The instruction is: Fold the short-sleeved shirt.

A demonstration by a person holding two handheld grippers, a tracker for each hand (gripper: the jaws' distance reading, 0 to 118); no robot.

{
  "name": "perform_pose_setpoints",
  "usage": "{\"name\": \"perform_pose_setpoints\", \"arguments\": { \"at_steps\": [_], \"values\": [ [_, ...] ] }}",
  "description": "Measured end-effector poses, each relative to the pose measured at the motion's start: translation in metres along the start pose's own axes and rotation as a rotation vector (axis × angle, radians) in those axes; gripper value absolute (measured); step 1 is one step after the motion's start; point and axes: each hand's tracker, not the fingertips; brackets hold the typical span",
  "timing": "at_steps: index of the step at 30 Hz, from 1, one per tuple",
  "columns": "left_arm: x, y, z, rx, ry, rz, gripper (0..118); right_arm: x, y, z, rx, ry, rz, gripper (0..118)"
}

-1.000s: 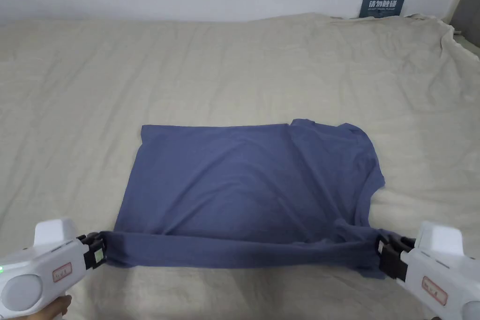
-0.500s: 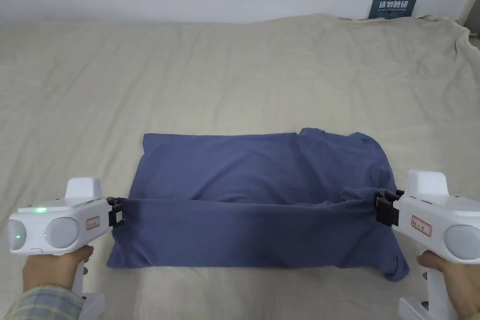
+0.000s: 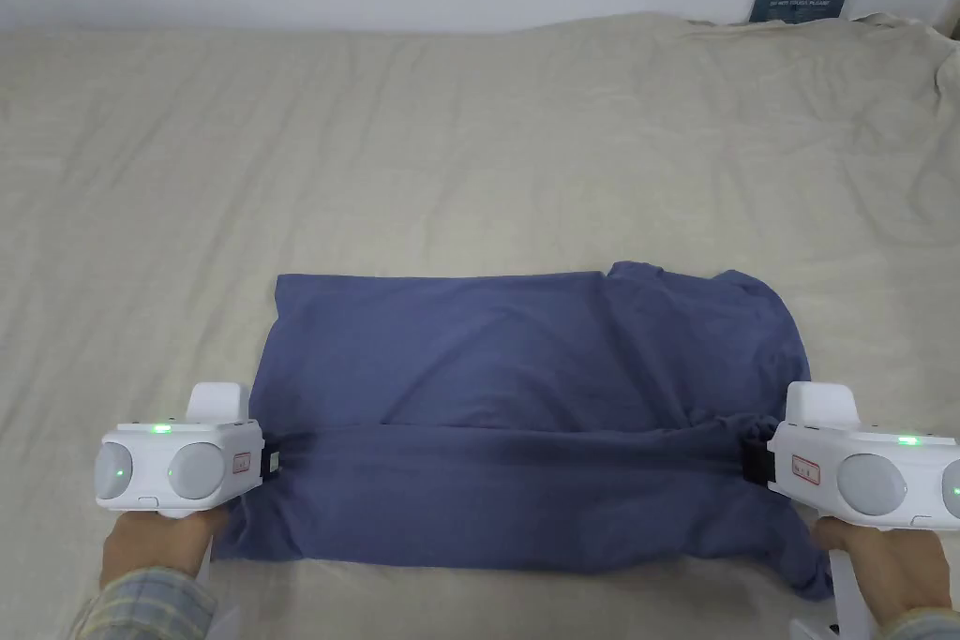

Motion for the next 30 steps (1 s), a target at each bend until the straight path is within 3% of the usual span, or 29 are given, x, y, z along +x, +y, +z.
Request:
{"name": "perform_pose_setpoints", "arguments": {
  "at_steps": [3, 4, 5, 7, 8, 9, 15, 21, 26, 27, 30],
  "values": [
    [-0.001, 0.008, 0.003, -0.029, -0.006, 0.005, 10, -0.004, 0.004, 0.007, 0.001, 0.0, -0.004, 7],
    [-0.001, 0.01, 0.006, -0.03, -0.017, -0.003, 24, -0.003, 0.005, 0.013, 0.004, 0.002, -0.003, 16],
    [0.0, 0.012, 0.011, -0.026, -0.014, -0.001, 45, -0.005, 0.006, 0.018, 0.013, 0.002, 0.004, 31],
    [0.002, 0.017, 0.021, -0.022, -0.003, 0.006, 98, -0.009, 0.009, 0.031, 0.035, -0.009, 0.022, 73],
    [0.002, 0.018, 0.027, -0.005, 0.005, 0.015, 109, -0.006, 0.009, 0.039, 0.052, -0.007, 0.027, 84],
    [0.003, 0.019, 0.034, 0.02, 0.012, 0.024, 113, -0.007, 0.01, 0.047, 0.071, -0.006, 0.027, 90],
    [0.003, 0.021, 0.106, 0.202, -0.05, 0.057, 113, -0.006, 0.01, 0.126, 0.28, 0.05, -0.049, 93],
    [0.005, -0.002, 0.166, 0.32, -0.064, 0.065, 113, -0.012, -0.012, 0.195, 0.428, 0.052, -0.025, 95],
    [0.011, -0.037, 0.193, 0.447, -0.028, 0.066, 108, -0.017, -0.04, 0.226, 0.524, 0.02, -0.026, 90],
    [0.012, -0.045, 0.198, 0.47, -0.03, 0.065, 102, -0.017, -0.045, 0.229, 0.536, 0.012, -0.02, 82],
    [0.017, -0.064, 0.208, 0.514, -0.034, 0.045, 58, -0.018, -0.058, 0.235, 0.567, -0.006, -0.012, 27]
  ]
}}
